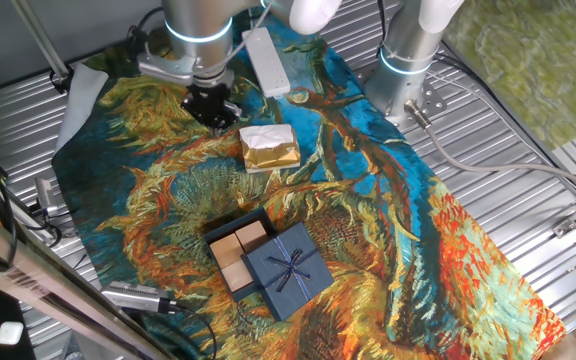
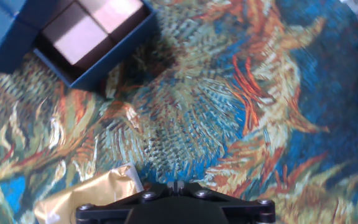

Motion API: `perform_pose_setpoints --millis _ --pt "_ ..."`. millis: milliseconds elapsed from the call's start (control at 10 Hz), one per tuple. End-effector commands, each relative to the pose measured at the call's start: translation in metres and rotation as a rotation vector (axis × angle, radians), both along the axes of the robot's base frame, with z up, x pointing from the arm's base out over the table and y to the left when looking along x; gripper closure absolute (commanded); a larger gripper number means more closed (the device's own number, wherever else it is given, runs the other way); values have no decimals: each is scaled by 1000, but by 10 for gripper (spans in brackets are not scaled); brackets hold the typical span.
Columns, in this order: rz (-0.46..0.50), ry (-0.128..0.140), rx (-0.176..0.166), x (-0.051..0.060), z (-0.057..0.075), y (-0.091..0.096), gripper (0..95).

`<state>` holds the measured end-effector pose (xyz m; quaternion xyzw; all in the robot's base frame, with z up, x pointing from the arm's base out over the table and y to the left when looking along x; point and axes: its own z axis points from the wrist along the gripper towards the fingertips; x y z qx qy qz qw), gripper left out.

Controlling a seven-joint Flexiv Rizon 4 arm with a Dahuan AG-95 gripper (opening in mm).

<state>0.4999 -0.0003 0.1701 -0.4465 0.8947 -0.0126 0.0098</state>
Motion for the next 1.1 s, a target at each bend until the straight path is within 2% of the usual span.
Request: perform_pose_setpoints --millis 100,500,800,900,1000,1100 --pt "119 8 4 0 0 0 950" --pt "171 39 12 0 0 0 950" --pt "212 23 6 0 0 0 950" --pt "238 -2 0 0 0 0 950" --pt "243 -13 0 0 0 0 950" --pt "243 -4 4 0 0 0 950"
